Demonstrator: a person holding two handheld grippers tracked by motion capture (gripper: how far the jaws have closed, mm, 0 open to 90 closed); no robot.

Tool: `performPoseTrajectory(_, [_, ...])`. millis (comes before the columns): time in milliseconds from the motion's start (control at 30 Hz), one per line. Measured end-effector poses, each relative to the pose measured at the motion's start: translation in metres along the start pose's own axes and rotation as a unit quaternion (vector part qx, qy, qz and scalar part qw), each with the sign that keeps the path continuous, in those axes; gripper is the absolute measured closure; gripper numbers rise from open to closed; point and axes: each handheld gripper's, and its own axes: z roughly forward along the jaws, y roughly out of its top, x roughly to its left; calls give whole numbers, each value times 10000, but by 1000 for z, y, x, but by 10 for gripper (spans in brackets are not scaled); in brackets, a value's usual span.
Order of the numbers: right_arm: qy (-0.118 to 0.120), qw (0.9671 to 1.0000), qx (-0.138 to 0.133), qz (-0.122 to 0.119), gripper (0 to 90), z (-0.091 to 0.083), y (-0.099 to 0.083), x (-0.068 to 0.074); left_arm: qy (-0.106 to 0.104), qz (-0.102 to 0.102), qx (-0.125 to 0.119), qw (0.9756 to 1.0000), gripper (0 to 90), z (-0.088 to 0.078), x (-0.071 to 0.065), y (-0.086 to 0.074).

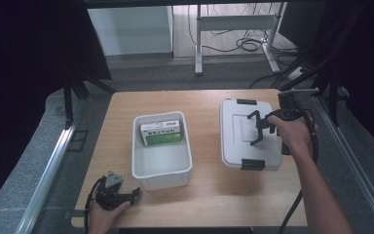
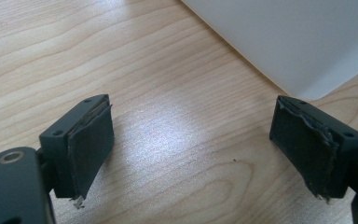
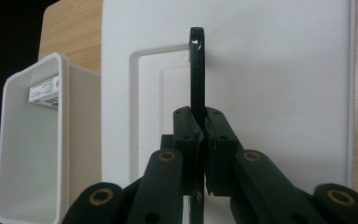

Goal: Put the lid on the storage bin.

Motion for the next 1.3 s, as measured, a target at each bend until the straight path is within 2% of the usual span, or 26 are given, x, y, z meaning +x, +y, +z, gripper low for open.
performPoseTrajectory(333, [98, 9998, 39, -151, 849, 2, -1, 13, -2, 0, 1, 10000, 136, 0, 0, 0])
performPoseTrajectory(867, [250, 9987, 150, -409, 849, 10, -3, 43, -4, 0, 9, 10000, 137, 0, 0, 0])
performPoseTrajectory(1300, [473, 9969, 202, -599, 849, 19, -4, 71, -5, 1, 9, 10000, 136, 0, 0, 0])
